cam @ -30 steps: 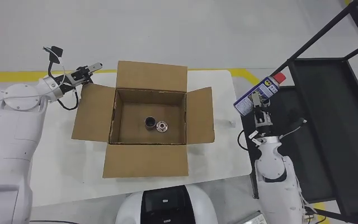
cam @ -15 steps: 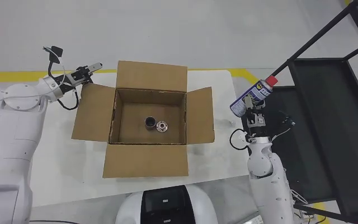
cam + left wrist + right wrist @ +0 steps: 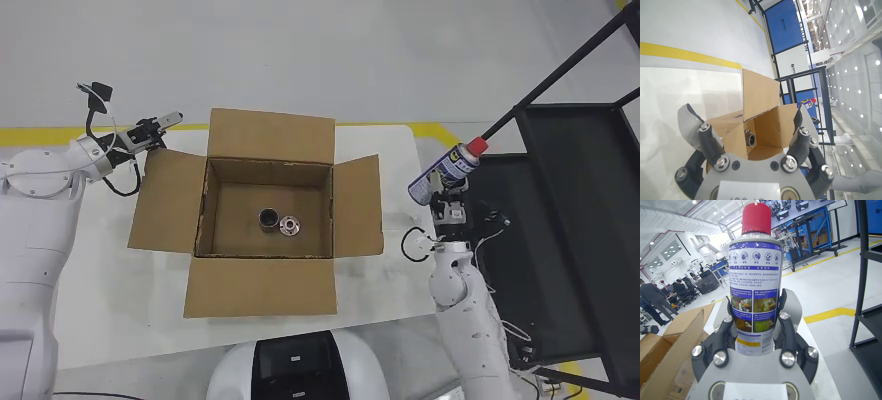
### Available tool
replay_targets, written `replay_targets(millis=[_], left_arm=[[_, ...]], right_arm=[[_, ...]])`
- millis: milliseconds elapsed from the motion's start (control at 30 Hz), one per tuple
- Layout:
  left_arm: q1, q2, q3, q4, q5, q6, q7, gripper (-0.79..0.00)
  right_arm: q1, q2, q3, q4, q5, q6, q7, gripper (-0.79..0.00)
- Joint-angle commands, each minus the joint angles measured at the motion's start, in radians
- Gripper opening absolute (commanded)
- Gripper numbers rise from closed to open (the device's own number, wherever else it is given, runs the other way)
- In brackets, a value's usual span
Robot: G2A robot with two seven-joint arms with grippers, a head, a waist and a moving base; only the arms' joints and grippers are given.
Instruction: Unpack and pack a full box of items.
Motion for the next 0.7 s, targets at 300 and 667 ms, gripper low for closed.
replay_targets(millis=[300, 667], left_arm=[[0.0, 0.0, 0.0, 0.0, -0.001, 0.0, 0.0, 0.0], [0.0, 0.0, 0.0, 0.0, -0.001, 0.0, 0.0, 0.0]], right_arm=[[0.251, 0.009, -0.062, 0.513, -0.221, 0.047, -0.372, -0.785], [0.407, 0.019, -0.1, 0.807, -0.3, 0.109, -0.482, -0.785]])
